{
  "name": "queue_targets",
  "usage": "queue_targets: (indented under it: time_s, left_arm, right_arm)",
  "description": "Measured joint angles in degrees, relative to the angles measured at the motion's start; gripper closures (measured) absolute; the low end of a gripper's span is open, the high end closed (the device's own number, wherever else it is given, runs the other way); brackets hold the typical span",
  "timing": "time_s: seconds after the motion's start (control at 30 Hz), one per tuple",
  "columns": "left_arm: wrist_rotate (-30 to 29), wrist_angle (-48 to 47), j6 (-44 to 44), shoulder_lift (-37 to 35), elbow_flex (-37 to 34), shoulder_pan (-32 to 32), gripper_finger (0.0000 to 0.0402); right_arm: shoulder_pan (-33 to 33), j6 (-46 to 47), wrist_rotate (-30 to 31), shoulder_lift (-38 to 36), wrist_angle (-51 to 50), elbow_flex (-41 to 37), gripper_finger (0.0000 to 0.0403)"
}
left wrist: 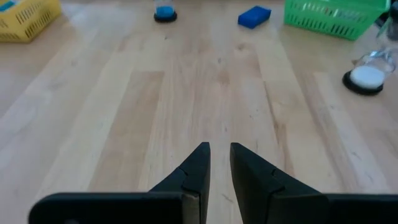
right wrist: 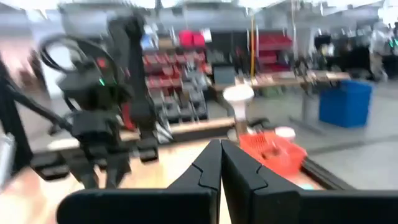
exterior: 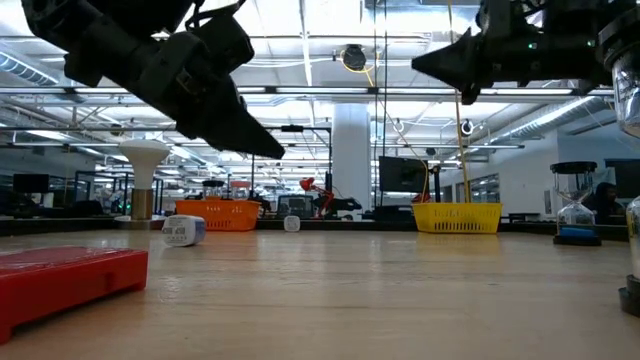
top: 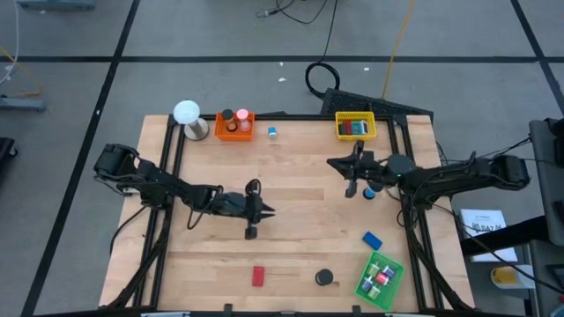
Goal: Pick & Place Office items
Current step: Put the purple charger adapter into the green basket
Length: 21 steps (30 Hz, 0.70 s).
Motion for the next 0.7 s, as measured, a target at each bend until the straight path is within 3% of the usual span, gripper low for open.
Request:
queue_targets:
  time_s: [0.23, 0.43, 0.57, 0.7]
  left_arm:
    - [-0.6, -3.99, 0.25, 0.0, 0.01, -0.93, 0.0337]
    - [-13.87, -8.73, -3.33, -0.9, 0.02, -5.82, 0.0337]
    - [-20.82, -11.11, -13.96, -0.87, 0.02, -9.01, 0.0331]
    - [-28.4, -16.48, -27.29, -0.87, 0.02, -10.98, 0.03]
  right_arm:
    - [4.86, -0.07, 10.28, 0.79, -26.2, 10.42, 0.0403]
    - [8.58, -1.99, 13.51, 1.58, -27.48, 11.33, 0.0403]
    - [9.25, -2.02, 13.62, 1.57, -27.22, 11.33, 0.0403]
    - [9.23, -1.87, 13.64, 1.57, -26.93, 11.33, 0.0403]
